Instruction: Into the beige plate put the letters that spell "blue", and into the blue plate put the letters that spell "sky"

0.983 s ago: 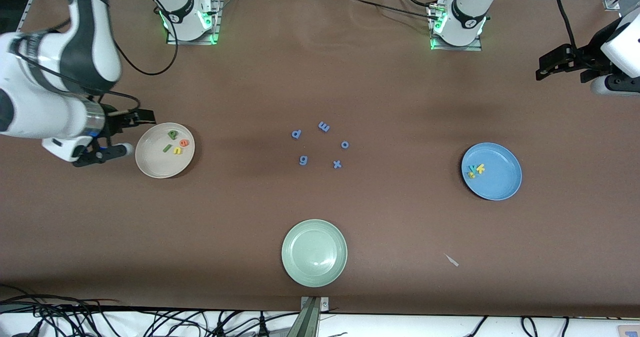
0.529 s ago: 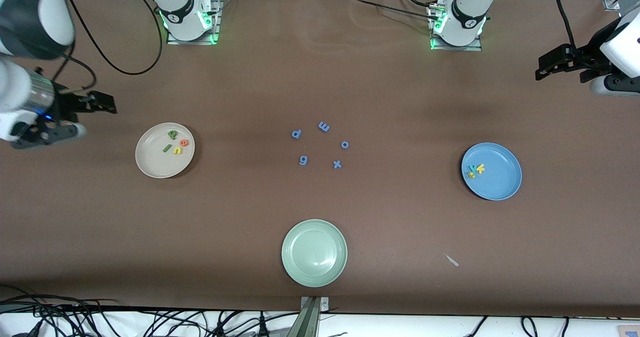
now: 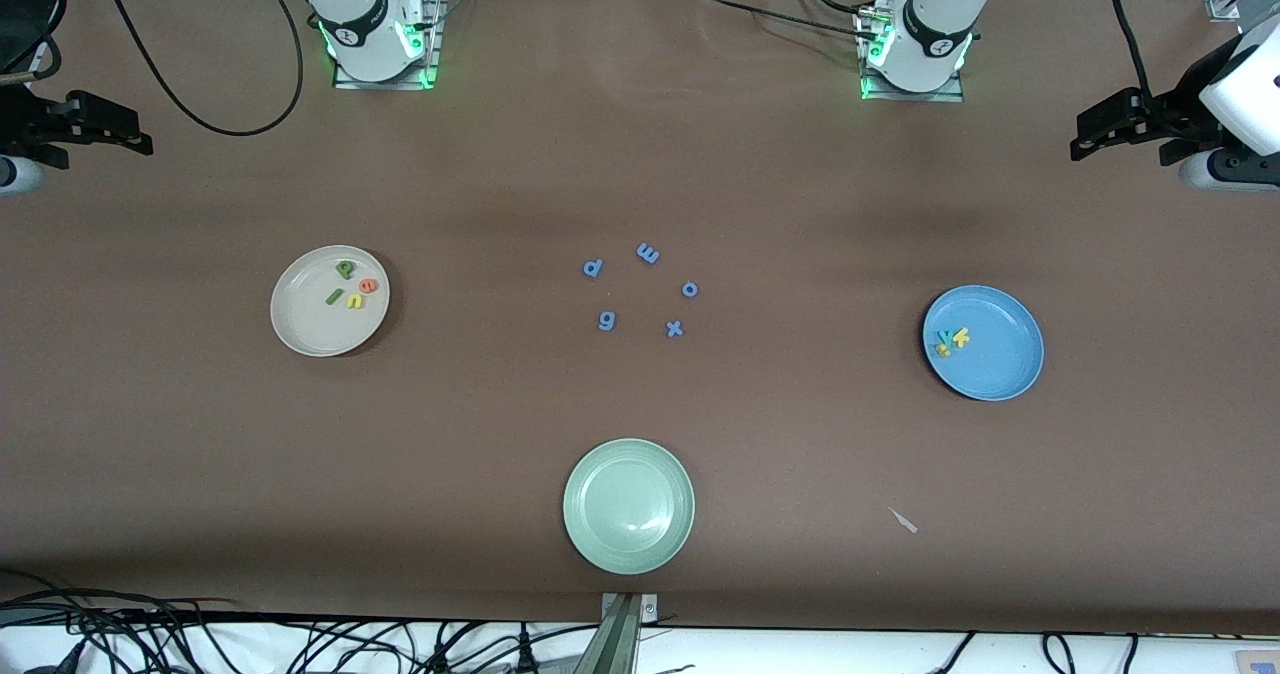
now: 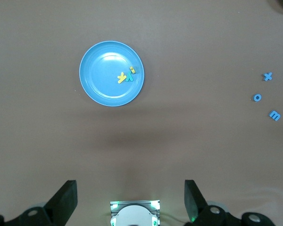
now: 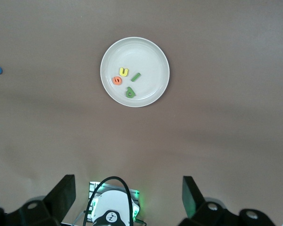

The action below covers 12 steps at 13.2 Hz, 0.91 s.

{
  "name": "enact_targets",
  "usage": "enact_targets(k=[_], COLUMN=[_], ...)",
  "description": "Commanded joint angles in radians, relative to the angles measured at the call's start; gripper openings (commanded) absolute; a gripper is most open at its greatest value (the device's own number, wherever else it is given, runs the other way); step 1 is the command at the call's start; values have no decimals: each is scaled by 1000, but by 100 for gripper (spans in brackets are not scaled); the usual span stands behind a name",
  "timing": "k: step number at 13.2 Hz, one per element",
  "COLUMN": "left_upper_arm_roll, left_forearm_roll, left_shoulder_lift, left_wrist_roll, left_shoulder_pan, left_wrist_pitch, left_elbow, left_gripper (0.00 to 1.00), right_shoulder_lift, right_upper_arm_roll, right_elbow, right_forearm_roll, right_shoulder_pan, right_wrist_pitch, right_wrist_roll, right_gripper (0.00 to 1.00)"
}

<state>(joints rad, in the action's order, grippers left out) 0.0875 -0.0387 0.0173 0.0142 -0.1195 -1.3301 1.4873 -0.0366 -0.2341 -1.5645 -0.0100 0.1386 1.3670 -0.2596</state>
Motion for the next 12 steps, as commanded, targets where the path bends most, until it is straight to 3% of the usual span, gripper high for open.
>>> enact_targets(k=[1, 9, 12], left_upper_arm_roll=[5, 3, -2], left_forearm_roll=[-18, -18, -18], left_shoulder_lift=[-7, -7, -7], left_wrist_roll=[6, 6, 6], left_shoulder_pan=[-6, -8, -8], left_wrist_pitch=[11, 11, 11], left_elbow=[-2, -4, -4], left_gripper=[100, 100, 100], right_shoulder_lift=[-3, 38, 35], right_upper_arm_roll=[10, 5, 10], right_elbow=[-11, -120, -134], right_forearm_roll=[-22, -15, -10], right_shoulder_pan=[-8, 50, 62], right_wrist_pitch=[36, 217, 219], right_wrist_roll=[29, 83, 91], right_gripper=[100, 100, 100])
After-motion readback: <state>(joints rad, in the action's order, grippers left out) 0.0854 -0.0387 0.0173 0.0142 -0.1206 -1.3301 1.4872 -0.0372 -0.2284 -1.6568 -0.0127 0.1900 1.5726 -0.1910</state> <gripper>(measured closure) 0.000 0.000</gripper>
